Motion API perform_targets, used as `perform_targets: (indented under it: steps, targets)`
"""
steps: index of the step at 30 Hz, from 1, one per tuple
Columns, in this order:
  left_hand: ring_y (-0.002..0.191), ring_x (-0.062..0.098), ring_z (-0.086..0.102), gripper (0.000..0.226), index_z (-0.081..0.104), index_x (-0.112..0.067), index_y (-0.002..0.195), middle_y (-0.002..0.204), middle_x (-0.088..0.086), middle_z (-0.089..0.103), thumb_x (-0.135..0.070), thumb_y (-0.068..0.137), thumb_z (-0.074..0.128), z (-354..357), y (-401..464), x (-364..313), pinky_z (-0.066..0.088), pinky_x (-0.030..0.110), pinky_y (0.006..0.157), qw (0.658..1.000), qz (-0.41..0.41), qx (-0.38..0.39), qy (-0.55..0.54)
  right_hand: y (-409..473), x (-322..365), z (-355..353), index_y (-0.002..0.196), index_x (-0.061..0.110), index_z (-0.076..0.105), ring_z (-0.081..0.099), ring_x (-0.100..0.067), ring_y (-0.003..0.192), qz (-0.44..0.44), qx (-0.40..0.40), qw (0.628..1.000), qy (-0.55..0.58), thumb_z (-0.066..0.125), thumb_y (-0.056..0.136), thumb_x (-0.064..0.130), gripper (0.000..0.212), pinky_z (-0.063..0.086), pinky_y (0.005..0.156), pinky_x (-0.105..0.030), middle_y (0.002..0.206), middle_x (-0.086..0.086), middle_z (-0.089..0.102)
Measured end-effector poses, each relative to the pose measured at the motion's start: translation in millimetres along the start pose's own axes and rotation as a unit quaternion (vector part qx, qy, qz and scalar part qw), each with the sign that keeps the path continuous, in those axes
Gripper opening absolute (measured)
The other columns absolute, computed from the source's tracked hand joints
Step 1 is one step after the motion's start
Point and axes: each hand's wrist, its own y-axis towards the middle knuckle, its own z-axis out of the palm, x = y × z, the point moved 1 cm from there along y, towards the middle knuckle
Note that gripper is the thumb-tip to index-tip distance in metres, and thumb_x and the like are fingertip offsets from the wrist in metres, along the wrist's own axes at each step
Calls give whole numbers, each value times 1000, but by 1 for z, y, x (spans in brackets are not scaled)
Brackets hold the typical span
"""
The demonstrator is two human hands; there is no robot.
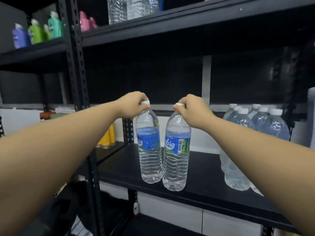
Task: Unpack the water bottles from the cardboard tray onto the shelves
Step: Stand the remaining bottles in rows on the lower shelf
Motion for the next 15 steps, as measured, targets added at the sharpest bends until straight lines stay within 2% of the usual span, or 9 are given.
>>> perform_targets:
  steps: [3,5,7,10,12,14,15]
  targets:
    - [98,20,63,20,68,-19,106,105,-1,63,-37,101,62,28,6,-3,51,37,86,1000,-1,9,1,-1,-13,11,74,26,53,53,-20,74,11,-4,1000,-24,57,104,43,34,35,59,-32,81,5,47]
    - [94,23,63,19,67,-17,100,101,1,63,-35,100,61,46,9,-5,52,39,83,1000,-8,-1,-27,-2,-24,21,82,17,60,54,-24,79,19,-13,999,-41,55,104,42,35,37,64,-35,88,0,49]
    - [91,23,65,21,69,-17,98,97,2,66,-36,99,61,57,15,-5,53,40,81,997,-23,-24,-64,1,-36,26,79,12,60,55,-27,80,41,-28,998,-24,54,104,41,39,41,64,-37,89,-3,51]
    - [100,20,64,26,70,-21,117,107,-2,67,-39,101,61,73,21,-7,50,37,87,994,-41,-40,-95,6,-44,32,84,14,63,59,-30,84,57,-17,998,-3,56,103,41,34,42,65,-37,87,-5,59]
    - [107,25,64,34,63,-22,133,116,3,69,-38,104,56,87,18,-9,48,36,90,988,-60,-59,-128,4,-42,40,115,20,68,63,-32,101,64,-4,998,15,55,103,42,28,45,74,-36,105,-7,70]
    - [108,29,64,44,46,-25,149,120,8,68,-40,108,47,104,10,-12,43,35,87,979,-83,-58,-175,-3,-40,51,150,24,47,58,-31,124,72,7,996,47,53,104,43,50,47,92,-38,138,-8,63]
    - [106,30,63,49,36,-28,155,119,8,66,-43,109,43,113,5,-11,41,35,86,974,-96,-54,-200,-9,-39,57,159,26,34,55,-31,132,79,12,995,63,54,104,45,61,46,98,-39,149,-7,56]
